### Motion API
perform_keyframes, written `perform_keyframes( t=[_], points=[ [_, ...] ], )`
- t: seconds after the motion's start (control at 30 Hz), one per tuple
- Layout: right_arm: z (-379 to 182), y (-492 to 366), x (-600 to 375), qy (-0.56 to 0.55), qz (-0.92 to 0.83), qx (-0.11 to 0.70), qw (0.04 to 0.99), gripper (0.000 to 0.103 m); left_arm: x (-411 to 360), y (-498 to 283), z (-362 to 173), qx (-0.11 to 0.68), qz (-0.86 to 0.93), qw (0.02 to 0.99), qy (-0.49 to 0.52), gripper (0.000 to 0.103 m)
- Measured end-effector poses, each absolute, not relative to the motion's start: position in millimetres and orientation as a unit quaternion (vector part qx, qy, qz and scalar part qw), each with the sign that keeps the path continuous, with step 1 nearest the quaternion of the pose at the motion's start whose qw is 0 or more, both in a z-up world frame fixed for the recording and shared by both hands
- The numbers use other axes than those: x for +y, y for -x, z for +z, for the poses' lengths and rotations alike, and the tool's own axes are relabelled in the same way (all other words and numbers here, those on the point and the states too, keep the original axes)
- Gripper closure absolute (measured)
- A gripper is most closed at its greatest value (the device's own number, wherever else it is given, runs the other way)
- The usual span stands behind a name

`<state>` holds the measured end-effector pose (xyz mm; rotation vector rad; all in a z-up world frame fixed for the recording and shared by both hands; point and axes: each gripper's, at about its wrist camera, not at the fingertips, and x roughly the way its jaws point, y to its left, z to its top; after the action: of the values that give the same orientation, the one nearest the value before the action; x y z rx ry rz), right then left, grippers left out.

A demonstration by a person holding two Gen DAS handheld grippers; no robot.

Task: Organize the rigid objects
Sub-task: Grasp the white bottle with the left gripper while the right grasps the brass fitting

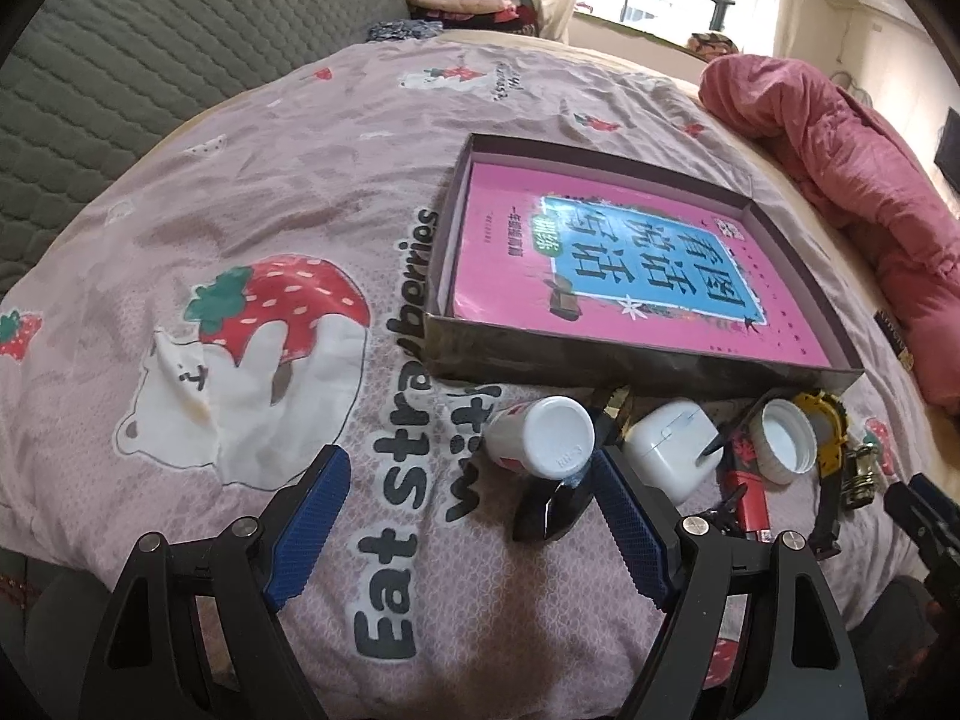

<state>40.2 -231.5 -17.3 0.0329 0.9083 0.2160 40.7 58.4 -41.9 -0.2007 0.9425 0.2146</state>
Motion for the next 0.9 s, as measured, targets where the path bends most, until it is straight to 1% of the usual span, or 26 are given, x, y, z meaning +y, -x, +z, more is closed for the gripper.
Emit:
perform_keyframes(
  t=[0.33,0.57,0.63,0.7,0.9],
  points=[
    [-21,-44,-228,-0.013,0.106,0.443,0.89,0.032,62,-50,-46,0.451,0.102,0.882,0.087,0.02],
    [-29,-50,-226,-0.018,0.107,0.451,0.886,0.032,56,-52,-45,0.449,0.093,0.886,0.069,0.03],
    [-31,-52,-227,-0.019,0.102,0.455,0.885,0.032,55,-53,-46,0.451,0.088,0.885,0.068,0.035],
    [-34,-54,-229,-0.018,0.093,0.458,0.884,0.032,53,-54,-48,0.453,0.082,0.886,0.064,0.038],
    [-40,-62,-229,-0.027,0.092,0.468,0.879,0.032,46,-55,-49,0.451,0.07,0.888,0.055,0.041]
  ],
)
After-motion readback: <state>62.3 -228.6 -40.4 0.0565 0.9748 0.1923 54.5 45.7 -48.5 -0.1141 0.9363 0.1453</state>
